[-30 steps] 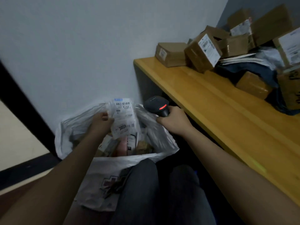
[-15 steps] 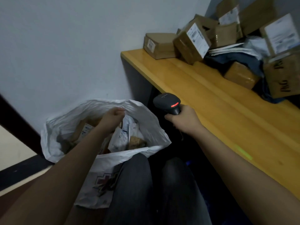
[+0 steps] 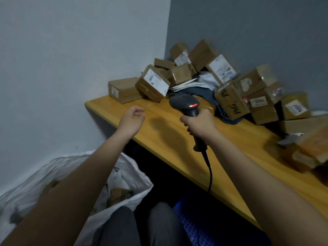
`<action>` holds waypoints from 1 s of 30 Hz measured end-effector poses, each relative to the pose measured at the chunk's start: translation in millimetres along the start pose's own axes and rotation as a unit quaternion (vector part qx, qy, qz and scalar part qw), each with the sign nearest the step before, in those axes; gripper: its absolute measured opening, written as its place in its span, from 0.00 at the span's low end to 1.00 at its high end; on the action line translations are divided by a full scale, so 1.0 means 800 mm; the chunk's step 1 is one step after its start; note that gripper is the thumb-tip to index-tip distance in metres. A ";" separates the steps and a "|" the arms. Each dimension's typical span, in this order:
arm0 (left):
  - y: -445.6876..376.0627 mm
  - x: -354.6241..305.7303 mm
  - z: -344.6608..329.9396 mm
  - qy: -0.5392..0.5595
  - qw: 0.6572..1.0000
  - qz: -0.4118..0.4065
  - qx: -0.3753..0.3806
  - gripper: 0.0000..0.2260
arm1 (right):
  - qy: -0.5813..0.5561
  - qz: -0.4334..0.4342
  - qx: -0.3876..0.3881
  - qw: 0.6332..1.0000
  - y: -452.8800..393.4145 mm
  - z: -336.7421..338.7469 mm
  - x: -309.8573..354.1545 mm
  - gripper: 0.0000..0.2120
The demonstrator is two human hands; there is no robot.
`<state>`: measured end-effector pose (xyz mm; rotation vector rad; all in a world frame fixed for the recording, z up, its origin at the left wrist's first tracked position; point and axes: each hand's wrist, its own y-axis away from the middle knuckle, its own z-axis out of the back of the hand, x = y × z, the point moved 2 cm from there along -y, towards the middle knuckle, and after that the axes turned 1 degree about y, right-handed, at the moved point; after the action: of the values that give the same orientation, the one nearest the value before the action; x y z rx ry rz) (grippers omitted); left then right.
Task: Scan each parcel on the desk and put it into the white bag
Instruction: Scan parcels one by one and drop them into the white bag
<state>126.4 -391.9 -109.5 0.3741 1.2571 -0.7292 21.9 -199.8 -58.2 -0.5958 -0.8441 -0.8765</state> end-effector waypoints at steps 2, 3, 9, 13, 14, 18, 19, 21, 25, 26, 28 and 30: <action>-0.021 -0.020 -0.016 -0.018 1.000 0.014 -0.005 0.09 | -0.014 0.000 -0.026 1.000 -0.017 0.017 -0.001 0.05; -0.034 -0.028 -0.023 -0.024 0.999 0.023 -0.011 0.10 | -0.023 0.000 -0.037 0.999 -0.027 0.024 0.000 0.05; -0.120 -0.051 -0.043 -0.087 0.994 0.048 -0.054 0.18 | -0.056 0.002 -0.080 0.995 -0.109 0.023 0.013 0.05; -0.177 -0.048 -0.044 -0.127 0.986 0.062 -0.093 0.24 | -0.079 -0.013 -0.084 0.993 -0.168 0.000 0.017 0.05; -0.190 -0.048 -0.044 -0.128 0.986 0.055 -0.097 0.25 | -0.084 -0.018 -0.083 0.993 -0.180 -0.006 0.018 0.05; -0.238 -0.048 -0.040 -0.158 0.983 0.036 -0.089 0.29 | -0.128 -0.045 -0.091 0.986 -0.231 -0.033 0.009 0.04; -0.248 -0.048 -0.038 -0.168 0.981 0.036 -0.090 0.30 | -0.141 -0.052 -0.089 0.985 -0.242 -0.039 0.007 0.04; -0.265 -0.046 -0.037 -0.191 0.977 0.030 -0.088 0.31 | -0.159 -0.063 -0.082 0.982 -0.261 -0.052 0.001 0.05; -0.296 -0.029 -0.037 -0.251 0.964 0.045 -0.071 0.32 | -0.171 -0.079 -0.067 0.980 -0.281 -0.071 -0.009 0.06; -0.303 -0.023 -0.038 -0.264 0.961 0.049 -0.069 0.32 | -0.176 -0.085 -0.063 0.979 -0.284 -0.074 -0.012 0.05; -0.310 -0.016 -0.043 -0.281 0.956 0.043 -0.072 0.34 | -0.186 -0.090 -0.058 0.977 -0.287 -0.078 -0.017 0.04; -0.308 -0.015 -0.052 -0.297 0.952 0.007 -0.078 0.34 | -0.187 -0.086 -0.062 0.977 -0.289 -0.075 -0.021 0.04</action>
<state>-72.7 -540.1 -78.3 0.0212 0.7306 -0.6578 -157.4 -357.5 -78.5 -0.8213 -1.2014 -0.9961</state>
